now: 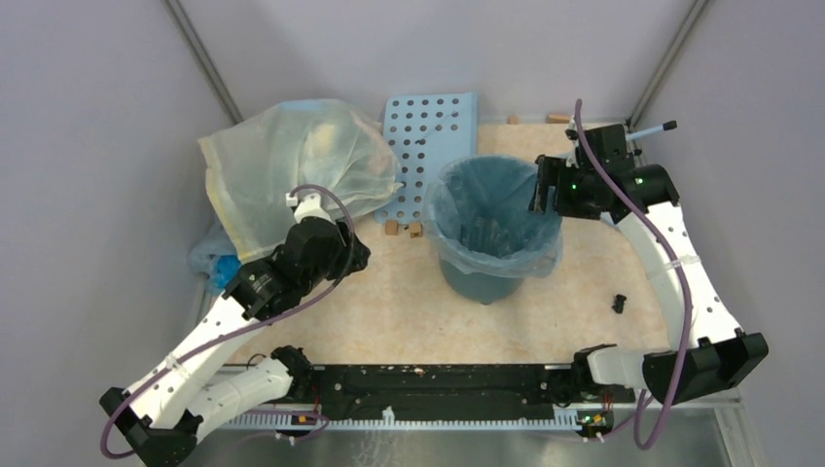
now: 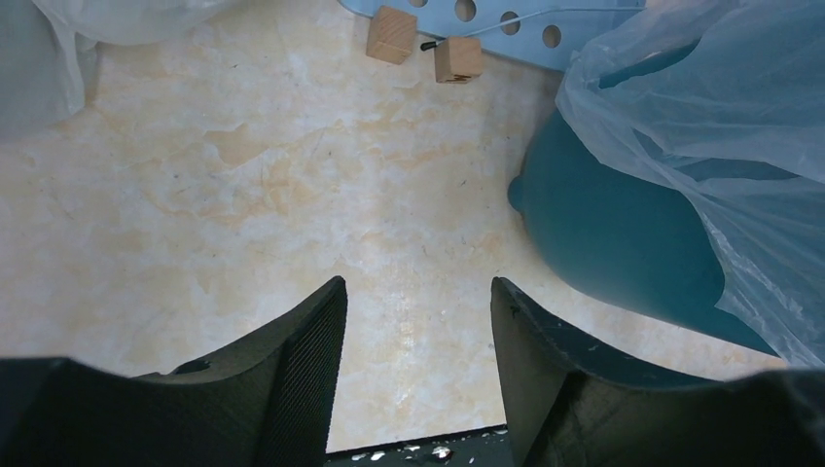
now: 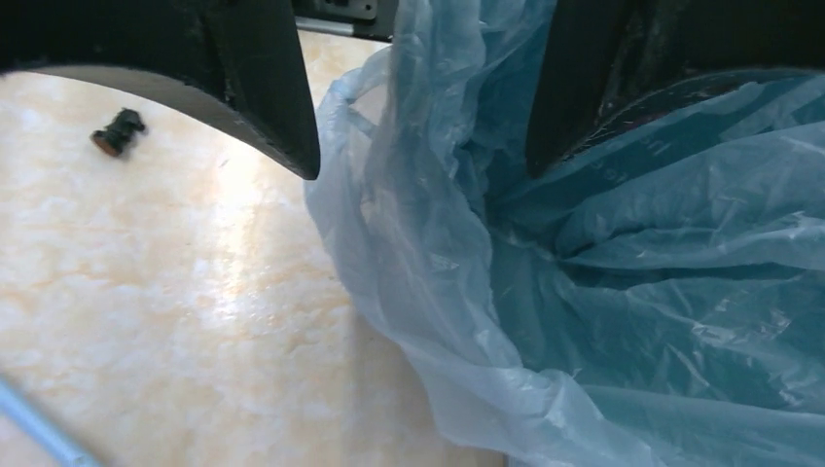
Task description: Put the trash bags into the trash bin
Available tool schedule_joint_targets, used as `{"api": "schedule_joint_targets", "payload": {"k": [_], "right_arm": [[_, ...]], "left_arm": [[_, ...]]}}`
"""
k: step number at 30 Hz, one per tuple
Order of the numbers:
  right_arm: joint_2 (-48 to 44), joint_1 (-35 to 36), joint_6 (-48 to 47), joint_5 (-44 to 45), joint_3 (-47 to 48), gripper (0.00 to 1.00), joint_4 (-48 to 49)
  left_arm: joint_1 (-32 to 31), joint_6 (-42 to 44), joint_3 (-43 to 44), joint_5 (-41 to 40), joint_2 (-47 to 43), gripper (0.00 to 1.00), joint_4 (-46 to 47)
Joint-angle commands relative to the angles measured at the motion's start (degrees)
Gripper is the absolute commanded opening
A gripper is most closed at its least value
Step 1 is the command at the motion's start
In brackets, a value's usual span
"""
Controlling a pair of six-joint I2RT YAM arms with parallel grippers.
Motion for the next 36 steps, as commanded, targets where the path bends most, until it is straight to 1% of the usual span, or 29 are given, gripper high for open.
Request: {"api": "schedule_joint_targets", "payload": {"k": [1, 5, 8, 10, 11, 12, 14, 16, 19, 21, 22, 25, 28, 31, 32, 34, 36], "right_arm": [[-6.4, -0.9, -1.4, 7.6, 2.8, 0.79, 4.1], [-12.3, -1.1, -1.7, 13.4, 2.0, 0.81, 10.3], [-15.7, -1.2, 0.6, 23.0, -0.8, 0.81, 14.1], [-17.9, -1.2, 2.6, 32.3, -4.5, 0.81, 16.6], [-18.8, -1.5, 3.5, 35.2, -6.3, 0.81, 17.4], [-19.2, -1.8, 4.2, 37.0, -8.4, 0.81, 18.1], [-19.1, -2.5, 5.6, 38.8, -10.9, 0.82, 18.6], [-18.1, -3.6, 7.4, 37.9, -13.8, 0.82, 19.4], [-17.6, -5.2, 10.7, 36.5, -20.9, 0.83, 23.9], [-17.6, -6.0, 10.4, 34.8, -26.4, 0.83, 29.6], [-17.4, -6.1, 9.9, 34.7, -29.2, 0.83, 32.4], [-17.1, -6.4, 7.2, 33.9, -37.3, 0.83, 42.8], [-15.6, -8.6, 6.8, 29.3, -43.7, 0.83, 51.2], [-12.7, -9.7, 5.0, 25.4, -49.2, 0.83, 60.8], [-11.9, -9.7, 3.2, 24.0, -51.2, 0.83, 66.5], [-10.8, -9.7, -2.6, 20.2, -55.8, 0.84, 76.6], [-10.4, -9.6, -9.5, 17.1, -61.3, 0.84, 89.2]], "left_arm": [[0.2, 2.5, 2.4, 0.1, 0.8, 0.63, 5.0], [0.2, 4.3, 3.2, -1.3, 1.2, 0.65, 6.6], [0.2, 7.9, 3.6, -3.3, 1.5, 0.67, 8.3], [0.2, 11.0, 3.5, -4.6, 1.7, 0.7, 10.3], [0.2, 12.2, 3.5, -5.5, 1.8, 0.71, 10.9], [0.2, 13.3, 3.4, -6.5, 1.9, 0.75, 11.4], [0.2, 15.4, 3.2, -8.3, 2.6, 0.87, 12.2], [0.2, 16.2, 2.8, -10.4, 3.3, 0.98, 12.6], [1.8, 17.1, 2.8, -10.1, 5.9, 0.99, 11.7], [4.0, 15.1, 2.1, -10.1, 8.8, 0.99, 10.6], [6.4, 15.6, 1.0, -8.5, 10.2, 0.99, 11.6], [13.7, 16.3, -3.1, -2.2, 11.1, 0.99, 17.5], [18.8, 18.5, -8.4, 0.4, 11.0, 0.99, 24.6], [20.4, 24.3, -13.9, -0.9, 11.8, 0.99, 33.4], [20.6, 26.9, -15.9, -0.9, 12.0, 0.99, 36.6], [21.0, 31.2, -19.5, -2.7, 12.4, 0.99, 43.4], [22.2, 35.0, -22.3, -2.8, 13.2, 0.99, 49.7]]}}
